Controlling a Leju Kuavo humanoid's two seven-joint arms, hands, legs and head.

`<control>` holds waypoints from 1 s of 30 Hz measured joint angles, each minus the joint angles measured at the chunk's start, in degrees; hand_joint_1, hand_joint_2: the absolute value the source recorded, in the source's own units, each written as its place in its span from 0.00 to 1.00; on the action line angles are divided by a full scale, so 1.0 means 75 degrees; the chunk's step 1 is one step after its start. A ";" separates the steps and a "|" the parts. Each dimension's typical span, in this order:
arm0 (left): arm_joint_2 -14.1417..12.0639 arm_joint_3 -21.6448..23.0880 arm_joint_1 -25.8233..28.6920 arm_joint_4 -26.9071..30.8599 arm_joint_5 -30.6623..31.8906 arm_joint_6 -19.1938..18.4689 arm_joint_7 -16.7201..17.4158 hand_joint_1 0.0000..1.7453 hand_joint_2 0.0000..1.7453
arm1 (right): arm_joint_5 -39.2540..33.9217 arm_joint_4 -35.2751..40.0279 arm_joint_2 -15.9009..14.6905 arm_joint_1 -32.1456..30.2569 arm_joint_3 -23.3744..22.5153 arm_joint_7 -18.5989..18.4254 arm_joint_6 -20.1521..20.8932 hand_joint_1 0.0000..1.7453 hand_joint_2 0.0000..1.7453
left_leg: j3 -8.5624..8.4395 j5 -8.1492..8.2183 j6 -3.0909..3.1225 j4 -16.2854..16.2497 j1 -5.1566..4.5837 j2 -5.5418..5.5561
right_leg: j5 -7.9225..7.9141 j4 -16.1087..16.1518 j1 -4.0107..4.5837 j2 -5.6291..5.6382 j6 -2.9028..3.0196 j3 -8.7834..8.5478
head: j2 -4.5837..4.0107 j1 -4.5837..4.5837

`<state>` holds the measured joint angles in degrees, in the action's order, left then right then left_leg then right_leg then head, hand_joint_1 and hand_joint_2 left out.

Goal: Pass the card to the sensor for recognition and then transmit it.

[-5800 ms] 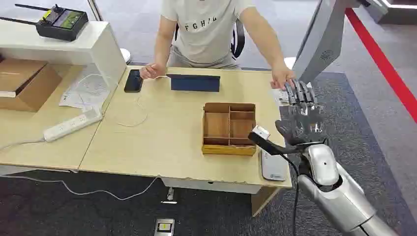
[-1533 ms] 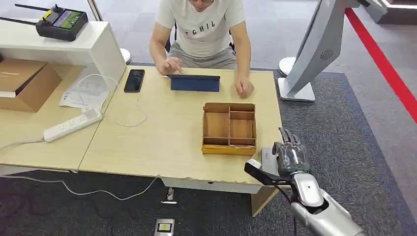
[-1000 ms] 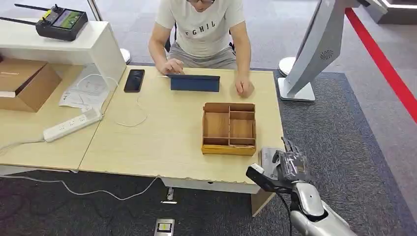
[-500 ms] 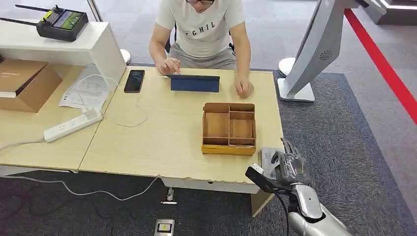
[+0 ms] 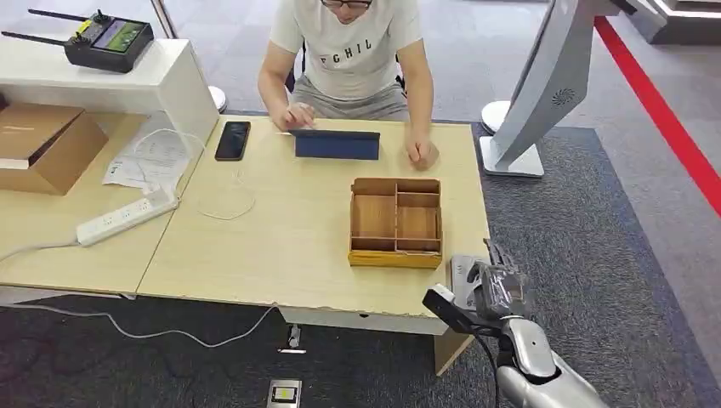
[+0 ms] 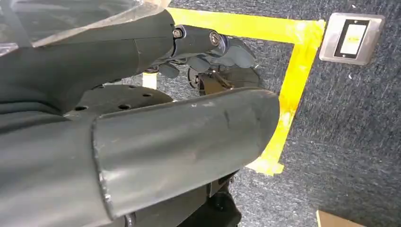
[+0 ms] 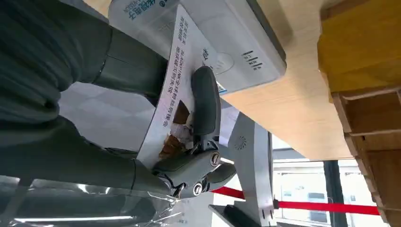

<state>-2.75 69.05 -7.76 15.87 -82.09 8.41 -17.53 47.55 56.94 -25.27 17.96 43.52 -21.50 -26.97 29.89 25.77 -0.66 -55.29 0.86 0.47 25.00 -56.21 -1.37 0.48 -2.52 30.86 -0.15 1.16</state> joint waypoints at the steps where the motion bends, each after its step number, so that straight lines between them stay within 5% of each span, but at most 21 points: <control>1: 0.0000 0.0000 0.0003 0.0000 -0.0006 0.0000 -0.0009 0.00 0.00 | 0.0174 0.0015 -0.0009 0.0040 0.0015 -0.0068 -0.0015 1.00 1.00 | -0.0001 0.0000 0.0000 0.0000 0.0000 -0.0001 | -0.0003 0.0000 -0.0001 0.0000 -0.0002 0.0000 | 0.0000 -0.0003; 8: 0.0009 0.0000 0.0034 0.0000 -0.0052 0.0079 -0.0082 0.00 0.00 | 0.1464 0.1266 -0.0382 0.0479 -0.0041 -0.0470 0.0776 1.00 1.00 | 0.0008 -0.0006 0.0000 -0.0001 -0.0003 0.0003 | -0.0009 -0.0003 -0.0003 0.0000 0.0000 0.0008 | 0.0000 0.0000; 16: 0.0047 0.0000 -0.0027 0.0000 -0.0102 0.0035 -0.0122 0.00 0.00 | 0.1817 0.2975 -0.0790 0.0972 -0.0122 -0.0644 0.1492 1.00 1.00 | 0.0010 -0.0005 -0.0001 -0.0002 -0.0001 0.0002 | -0.0008 -0.0002 -0.0001 0.0000 0.0000 0.0012 | 0.0000 0.0000; 30: 0.0047 0.0000 -0.0158 -0.0015 0.0067 -0.0172 -0.0079 0.00 0.00 | 0.2029 0.3220 -0.0808 0.1086 -0.0198 -0.0280 0.1448 1.00 1.00 | 0.0012 -0.0006 -0.0001 -0.0001 0.0000 0.0004 | -0.0008 -0.0003 0.0000 0.0000 0.0000 0.0011 | 0.0000 -0.0003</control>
<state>-2.40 69.05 -8.95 15.76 -81.59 7.13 -18.12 62.77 81.09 -31.32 26.11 42.03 -23.61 -16.11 29.98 25.73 -0.66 -55.30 0.86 0.49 24.94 -56.23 -1.37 0.48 -2.52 30.95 -0.15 1.14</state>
